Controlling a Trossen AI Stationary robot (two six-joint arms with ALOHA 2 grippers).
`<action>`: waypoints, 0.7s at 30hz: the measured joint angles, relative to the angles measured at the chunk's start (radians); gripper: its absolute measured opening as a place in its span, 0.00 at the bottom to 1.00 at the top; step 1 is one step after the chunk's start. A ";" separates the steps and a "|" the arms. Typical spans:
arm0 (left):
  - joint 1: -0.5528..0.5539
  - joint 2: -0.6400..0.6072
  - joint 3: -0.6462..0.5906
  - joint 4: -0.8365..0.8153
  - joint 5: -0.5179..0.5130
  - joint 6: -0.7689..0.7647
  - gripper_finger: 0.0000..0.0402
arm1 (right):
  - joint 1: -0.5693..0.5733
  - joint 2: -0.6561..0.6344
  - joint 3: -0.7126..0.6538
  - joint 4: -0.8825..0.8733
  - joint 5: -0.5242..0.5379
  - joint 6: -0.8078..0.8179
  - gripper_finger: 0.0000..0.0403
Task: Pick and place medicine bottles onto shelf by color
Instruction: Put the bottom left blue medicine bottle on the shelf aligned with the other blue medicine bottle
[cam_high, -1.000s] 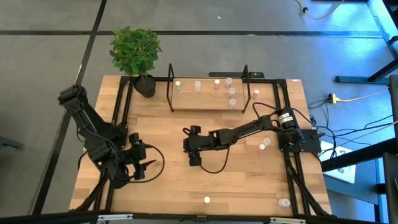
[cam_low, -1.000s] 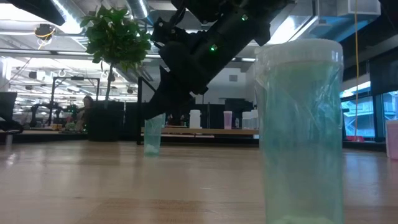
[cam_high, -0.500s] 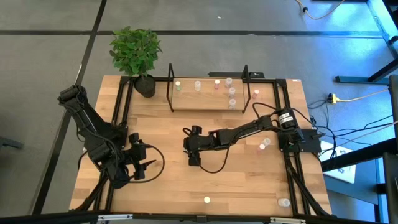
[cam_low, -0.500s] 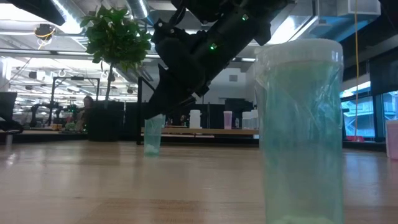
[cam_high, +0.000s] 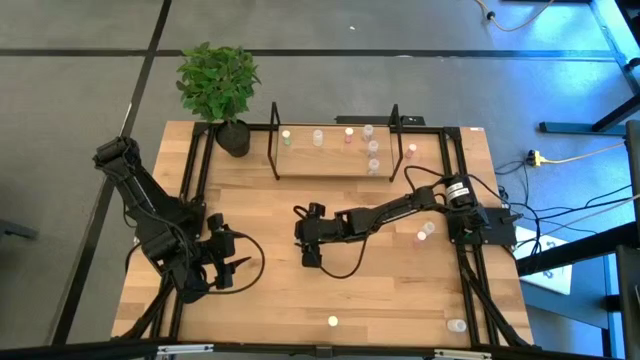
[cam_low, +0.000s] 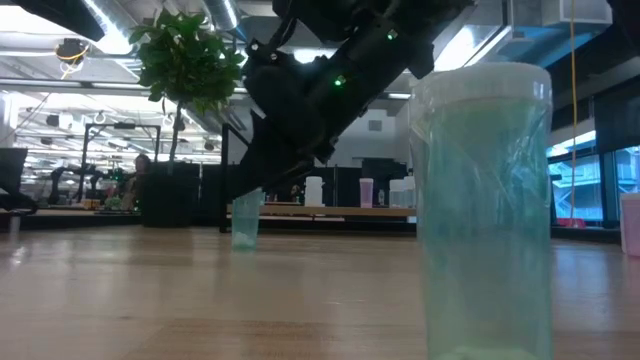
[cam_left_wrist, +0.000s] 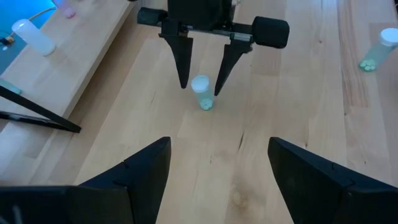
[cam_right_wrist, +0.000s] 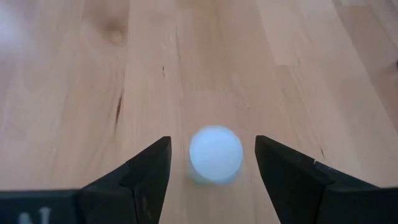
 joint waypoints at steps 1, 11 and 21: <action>0.000 0.000 0.000 0.000 0.000 0.000 0.66 | 0.000 0.004 0.000 0.004 0.000 0.000 0.58; 0.000 0.000 0.000 0.000 0.000 0.000 0.66 | 0.000 0.005 0.000 0.011 0.000 -0.004 0.53; 0.000 0.000 0.000 0.000 0.000 0.000 0.66 | 0.000 0.005 0.000 0.008 0.001 -0.006 0.36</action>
